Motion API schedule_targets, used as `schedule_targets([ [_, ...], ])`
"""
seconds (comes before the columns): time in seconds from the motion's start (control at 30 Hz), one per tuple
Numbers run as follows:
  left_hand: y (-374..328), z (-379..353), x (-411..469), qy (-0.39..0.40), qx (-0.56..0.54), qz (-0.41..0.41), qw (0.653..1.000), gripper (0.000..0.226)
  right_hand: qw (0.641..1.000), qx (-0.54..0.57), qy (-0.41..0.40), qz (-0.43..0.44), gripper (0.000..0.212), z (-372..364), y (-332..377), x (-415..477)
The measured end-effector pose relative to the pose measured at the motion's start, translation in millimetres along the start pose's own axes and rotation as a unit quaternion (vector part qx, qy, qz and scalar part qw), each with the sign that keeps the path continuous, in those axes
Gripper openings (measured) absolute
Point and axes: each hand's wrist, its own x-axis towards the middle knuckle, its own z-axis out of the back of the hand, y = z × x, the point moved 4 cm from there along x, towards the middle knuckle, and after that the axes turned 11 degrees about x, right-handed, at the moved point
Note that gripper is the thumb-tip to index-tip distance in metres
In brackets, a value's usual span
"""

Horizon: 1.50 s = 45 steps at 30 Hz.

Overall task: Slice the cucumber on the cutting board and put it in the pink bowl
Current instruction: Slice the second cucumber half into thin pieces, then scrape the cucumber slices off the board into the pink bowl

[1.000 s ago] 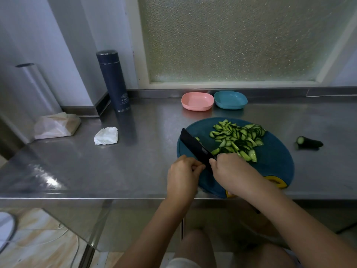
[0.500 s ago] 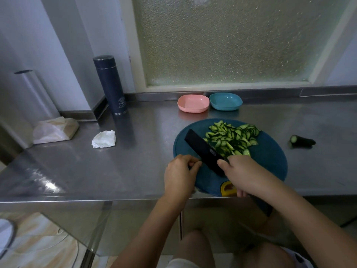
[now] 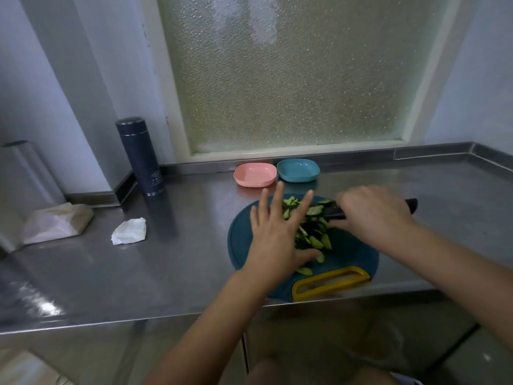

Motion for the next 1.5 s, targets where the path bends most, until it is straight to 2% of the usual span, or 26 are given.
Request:
schedule_targets([
  [0.1, -20.6, -10.4, 4.5, 0.03, -0.004, -0.047, 0.998, 0.102, 1.0, -0.009, 0.004, 0.008, 0.03, -5.0, 3.7, -8.6],
  [0.17, -27.8, -17.8, 4.6, 0.037, -0.005, -0.05, 0.998, 0.101, 1.0, -0.004, 0.004, 0.005, 0.032, -7.5, 4.5, -12.3],
  [0.57, -22.0, -38.3, 0.8, 0.023, 0.007, -0.026, 0.999, 0.086, 0.996, -0.007, -0.073, 0.052, 0.03, -13.1, -2.6, -31.9],
  [0.7, -8.1, -44.2, 2.1, 0.054, 0.03, 0.005, 0.998, 0.085, 0.996, -0.004, -0.071, 0.061, 0.03, -16.8, -9.9, -38.2],
  [1.07, 23.0, -54.6, 3.8, 0.075, 0.05, 0.043, 0.995, 0.084, 0.997, -0.006, -0.067, 0.041, 0.031, 0.5, -40.3, -54.2],
  [1.17, 29.7, -51.5, 8.2, 0.095, 0.032, 0.05, 0.994, 0.082, 0.998, 0.011, -0.064, 0.027, 0.025, 6.4, -49.4, -57.1],
  [1.27, 37.0, -48.2, 10.0, 0.115, -0.02, 0.072, 0.991, 0.061, 0.997, 0.043, -0.057, -0.01, 0.03, 14.0, -64.3, -57.6],
  [1.4, 48.9, -37.2, 13.0, 0.061, -0.043, 0.108, 0.991, 0.038, 0.987, 0.13, -0.021, -0.092, 0.036, 1.1, -88.2, -50.7],
  [1.5, 59.5, -21.7, 10.6, 0.024, -0.107, 0.163, 0.98, 0.027, 0.958, 0.241, 0.027, -0.156, 0.037, -31.2, -98.6, -47.0],
])
